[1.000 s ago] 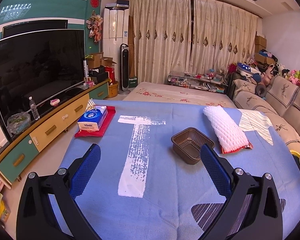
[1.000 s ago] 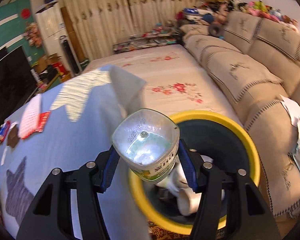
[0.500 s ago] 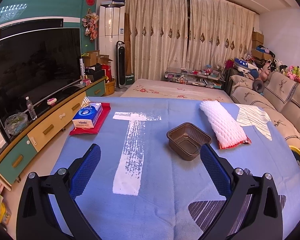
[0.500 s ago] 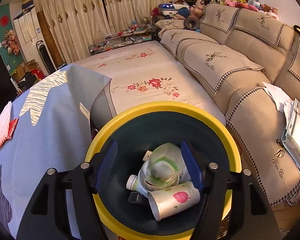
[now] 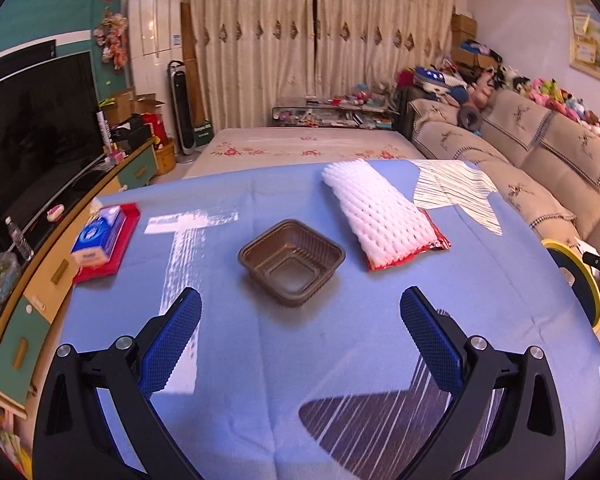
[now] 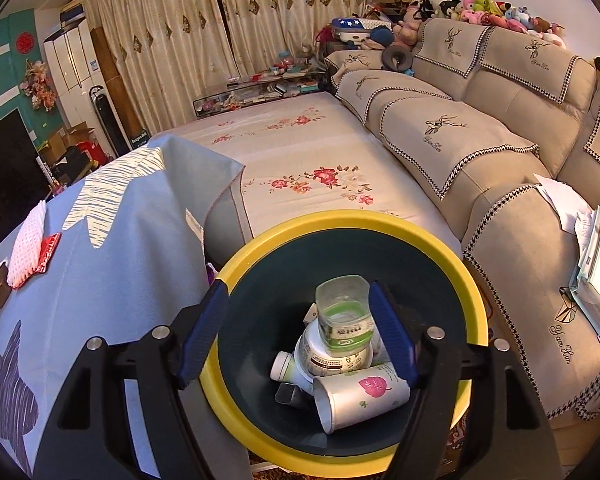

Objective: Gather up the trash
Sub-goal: 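Grasp the brown plastic tray with the left gripper, then carry the brown tray over the yellow bin and open the left gripper, then grasp the white foam fruit net with the right gripper and lift, then carry the foam net over the yellow bin and open the right gripper, then grasp the red snack wrapper with the left gripper and lift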

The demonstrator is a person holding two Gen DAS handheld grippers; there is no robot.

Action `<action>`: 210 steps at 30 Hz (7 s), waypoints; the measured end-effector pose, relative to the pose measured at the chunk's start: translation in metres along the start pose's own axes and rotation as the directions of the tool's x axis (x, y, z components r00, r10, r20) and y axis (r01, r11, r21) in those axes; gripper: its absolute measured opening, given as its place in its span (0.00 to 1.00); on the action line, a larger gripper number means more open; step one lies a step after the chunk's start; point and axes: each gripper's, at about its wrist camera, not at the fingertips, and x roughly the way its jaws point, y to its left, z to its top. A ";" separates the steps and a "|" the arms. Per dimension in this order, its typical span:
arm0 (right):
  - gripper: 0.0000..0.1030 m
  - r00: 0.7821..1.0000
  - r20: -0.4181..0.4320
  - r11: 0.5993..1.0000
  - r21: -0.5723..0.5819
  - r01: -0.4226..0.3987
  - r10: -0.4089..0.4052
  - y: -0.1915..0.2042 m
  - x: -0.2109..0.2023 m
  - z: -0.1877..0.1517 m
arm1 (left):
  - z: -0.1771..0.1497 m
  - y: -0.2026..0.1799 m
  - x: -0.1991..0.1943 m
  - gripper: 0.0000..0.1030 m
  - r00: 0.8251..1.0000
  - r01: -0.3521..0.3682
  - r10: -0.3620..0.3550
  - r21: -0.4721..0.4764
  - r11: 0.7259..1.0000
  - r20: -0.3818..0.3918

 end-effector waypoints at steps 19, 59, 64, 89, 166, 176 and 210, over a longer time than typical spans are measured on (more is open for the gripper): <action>0.68 0.999 -0.021 1.000 0.005 -0.027 0.027 -0.004 0.003 -0.007 | 0.030 -0.031 0.104 0.52 0.974 0.082 -0.054 0.122 0.989 -0.220; 0.71 0.996 -0.001 0.989 0.116 0.093 -0.094 -0.115 -0.060 -0.068 | 0.040 -0.420 0.040 0.05 0.833 0.538 -0.434 0.317 0.781 -0.344; 0.71 0.996 -0.008 0.985 0.145 0.092 -0.092 -0.133 -0.061 -0.075 | 0.028 -0.466 0.071 0.05 0.809 0.557 -0.421 0.305 0.772 -0.412; 0.72 0.999 0.011 0.999 0.038 0.034 -0.035 -0.075 -0.066 -0.056 | 0.038 -0.271 -0.034 0.84 0.957 0.265 -0.283 0.209 0.941 0.061; 0.42 0.995 -0.102 0.996 -0.092 0.009 -0.018 0.009 0.024 0.022 | 0.012 -0.047 -0.011 0.89 0.995 0.087 -0.090 0.052 0.995 0.051; 0.54 0.997 -0.077 0.997 -0.078 -0.001 -0.005 -0.004 0.018 0.012 | 0.036 -0.103 0.035 0.89 0.973 0.231 -0.227 0.259 0.938 -0.045; 0.58 0.997 -0.055 0.995 -0.079 -0.065 0.061 -0.002 0.001 0.013 | 0.060 -0.127 0.154 0.01 0.936 0.313 -0.255 0.241 0.919 -0.243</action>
